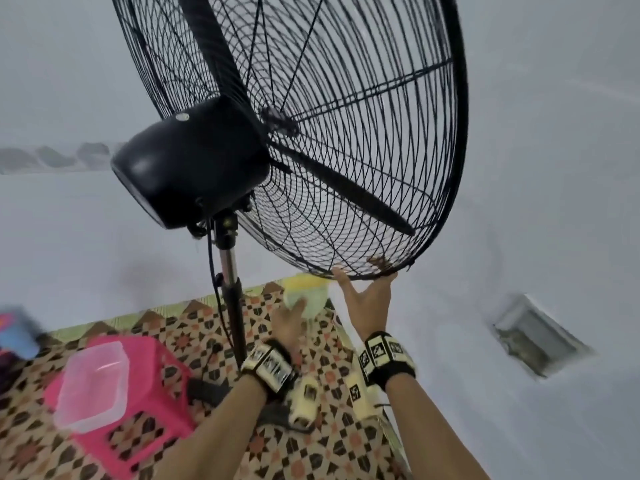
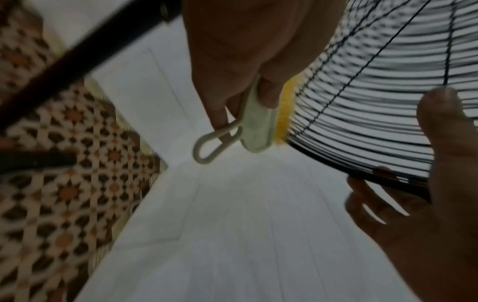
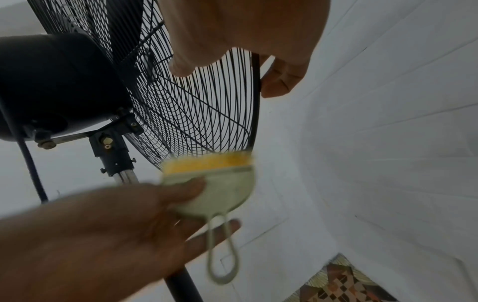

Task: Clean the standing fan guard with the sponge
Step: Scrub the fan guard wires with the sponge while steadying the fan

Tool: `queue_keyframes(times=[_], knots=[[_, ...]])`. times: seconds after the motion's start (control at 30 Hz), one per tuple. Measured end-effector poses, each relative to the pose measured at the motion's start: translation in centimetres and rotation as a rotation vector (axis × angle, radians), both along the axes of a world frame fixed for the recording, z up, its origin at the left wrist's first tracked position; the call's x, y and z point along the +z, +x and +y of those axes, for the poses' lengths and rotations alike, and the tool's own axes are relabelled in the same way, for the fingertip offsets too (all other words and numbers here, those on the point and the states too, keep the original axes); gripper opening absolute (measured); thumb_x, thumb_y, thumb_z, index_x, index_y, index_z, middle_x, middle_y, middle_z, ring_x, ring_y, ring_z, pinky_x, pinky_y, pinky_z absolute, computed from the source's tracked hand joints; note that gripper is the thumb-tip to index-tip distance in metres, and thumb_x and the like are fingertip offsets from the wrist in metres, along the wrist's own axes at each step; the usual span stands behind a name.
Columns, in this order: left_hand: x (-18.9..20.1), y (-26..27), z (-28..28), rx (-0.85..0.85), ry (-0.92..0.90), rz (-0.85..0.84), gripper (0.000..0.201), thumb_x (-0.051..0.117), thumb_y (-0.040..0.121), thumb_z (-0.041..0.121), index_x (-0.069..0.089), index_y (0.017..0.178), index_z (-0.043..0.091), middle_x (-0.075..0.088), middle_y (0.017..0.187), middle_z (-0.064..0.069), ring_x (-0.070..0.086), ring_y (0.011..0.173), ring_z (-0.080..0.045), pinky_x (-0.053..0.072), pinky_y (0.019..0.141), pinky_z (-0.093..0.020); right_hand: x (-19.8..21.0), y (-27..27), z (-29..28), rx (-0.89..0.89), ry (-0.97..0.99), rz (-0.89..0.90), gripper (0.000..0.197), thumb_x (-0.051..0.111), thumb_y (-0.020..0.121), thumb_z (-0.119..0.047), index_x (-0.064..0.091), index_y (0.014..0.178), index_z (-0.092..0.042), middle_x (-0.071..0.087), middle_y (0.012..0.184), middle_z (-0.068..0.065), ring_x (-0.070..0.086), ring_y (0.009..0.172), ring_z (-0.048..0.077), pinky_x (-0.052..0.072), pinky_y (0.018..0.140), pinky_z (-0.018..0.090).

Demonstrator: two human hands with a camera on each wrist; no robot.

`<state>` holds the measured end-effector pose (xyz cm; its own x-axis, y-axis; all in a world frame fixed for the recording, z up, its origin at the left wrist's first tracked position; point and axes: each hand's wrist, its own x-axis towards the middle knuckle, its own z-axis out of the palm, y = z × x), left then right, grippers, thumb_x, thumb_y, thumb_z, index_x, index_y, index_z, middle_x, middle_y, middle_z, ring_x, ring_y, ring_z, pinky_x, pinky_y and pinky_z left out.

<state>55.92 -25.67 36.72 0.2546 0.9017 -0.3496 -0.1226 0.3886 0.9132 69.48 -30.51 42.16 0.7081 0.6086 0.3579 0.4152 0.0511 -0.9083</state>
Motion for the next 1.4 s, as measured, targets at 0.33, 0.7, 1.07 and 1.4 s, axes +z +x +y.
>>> queue_keyframes(times=[0.33,0.7,1.07,1.4], knots=[[1.4,1.3,-0.1,0.026,0.066,-0.012,0.037,0.068,0.1,0.033,0.064,0.126,0.007,0.067,0.123,-0.006,0.062,0.122,-0.03,0.049,0.109,-0.048,0.3,0.3,0.3,-0.029,-0.019,-0.009,0.098,0.086,0.075,-0.059,0.036,0.147,-0.017,0.056,0.141,0.0,0.053,0.13,0.014,0.043,0.115,0.037],[6.8,-8.0,4.2,-0.179,0.443,0.148,0.029,0.058,0.107,0.022,0.051,0.135,0.016,0.068,0.121,0.001,0.068,0.107,-0.021,0.058,0.091,-0.024,0.1,0.7,-0.6,-0.057,-0.052,-0.016,0.106,0.093,0.07,-0.052,0.034,0.151,-0.02,0.062,0.138,-0.004,0.058,0.126,0.014,0.048,0.111,0.041],[12.2,-7.5,6.5,0.128,0.434,-0.141,0.047,0.073,0.091,0.002,0.061,0.136,-0.001,0.07,0.121,-0.015,0.07,0.101,-0.029,0.06,0.078,-0.024,3.2,1.5,-2.5,0.136,-0.145,0.171,0.108,0.09,0.061,-0.068,0.037,0.147,-0.032,0.064,0.133,-0.01,0.069,0.11,0.012,0.063,0.085,0.044],[11.8,-5.0,7.4,0.263,0.364,-0.059,0.044,0.061,0.098,0.01,0.062,0.142,0.008,0.067,0.135,-0.015,0.065,0.121,-0.034,0.055,0.104,-0.055,9.8,2.4,-5.2,0.116,0.106,0.081,0.085,0.088,0.078,-0.048,0.042,0.146,-0.027,0.061,0.14,-0.007,0.059,0.128,0.012,0.047,0.109,0.036]])
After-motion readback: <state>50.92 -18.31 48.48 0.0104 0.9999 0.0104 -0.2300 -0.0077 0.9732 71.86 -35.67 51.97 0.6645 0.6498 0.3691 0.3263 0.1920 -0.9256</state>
